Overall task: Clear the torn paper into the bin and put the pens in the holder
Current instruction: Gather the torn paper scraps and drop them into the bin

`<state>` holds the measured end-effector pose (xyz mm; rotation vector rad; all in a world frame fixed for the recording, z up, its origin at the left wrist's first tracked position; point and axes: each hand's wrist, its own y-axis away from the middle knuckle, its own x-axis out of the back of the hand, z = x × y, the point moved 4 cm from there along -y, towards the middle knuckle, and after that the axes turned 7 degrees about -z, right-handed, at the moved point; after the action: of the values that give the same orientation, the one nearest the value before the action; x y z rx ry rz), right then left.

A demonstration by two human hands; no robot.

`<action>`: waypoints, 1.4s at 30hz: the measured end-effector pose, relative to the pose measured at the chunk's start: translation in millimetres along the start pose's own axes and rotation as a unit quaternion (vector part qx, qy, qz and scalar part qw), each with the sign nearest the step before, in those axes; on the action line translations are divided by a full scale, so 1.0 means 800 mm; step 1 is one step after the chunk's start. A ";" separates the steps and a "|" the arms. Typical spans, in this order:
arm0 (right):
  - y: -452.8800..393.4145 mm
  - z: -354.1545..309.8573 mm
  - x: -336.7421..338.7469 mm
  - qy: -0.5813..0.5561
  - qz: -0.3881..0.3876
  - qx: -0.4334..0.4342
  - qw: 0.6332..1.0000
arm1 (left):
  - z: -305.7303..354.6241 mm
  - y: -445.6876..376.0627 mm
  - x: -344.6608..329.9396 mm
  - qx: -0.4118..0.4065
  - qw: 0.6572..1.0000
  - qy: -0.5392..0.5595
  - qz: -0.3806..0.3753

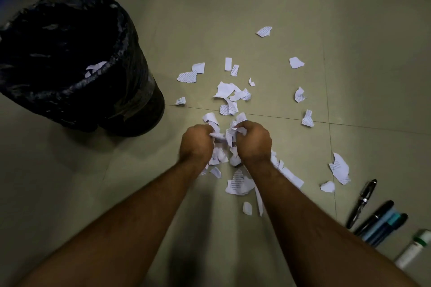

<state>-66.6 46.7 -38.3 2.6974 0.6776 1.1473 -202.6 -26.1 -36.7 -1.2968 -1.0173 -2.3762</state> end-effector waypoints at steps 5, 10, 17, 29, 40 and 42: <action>0.008 -0.035 0.020 -0.132 0.049 -0.025 0.990 | 0.010 0.011 0.046 0.029 0.984 0.157 0.083; 0.012 -0.109 0.063 -0.208 0.086 0.025 0.974 | 0.035 0.035 0.122 0.007 0.958 0.257 0.129; 0.024 -0.280 0.101 -0.293 0.083 0.115 0.945 | 0.051 0.089 0.310 -0.066 0.930 0.252 0.261; 0.036 -0.461 -0.024 -0.048 -0.061 0.236 0.969 | -0.101 0.082 0.420 0.064 0.953 0.163 0.248; 0.041 -0.440 0.008 -0.094 -0.006 0.195 0.976 | -0.083 0.067 0.398 -0.007 0.961 0.181 0.208; 0.041 -0.428 0.038 -0.137 0.031 0.175 0.974 | -0.050 0.076 0.394 -0.050 0.953 0.204 0.220</action>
<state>-279.7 13.5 231.0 3.1080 0.8196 0.6940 -377.7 -63.6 232.6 -0.8837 -0.4359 -2.2243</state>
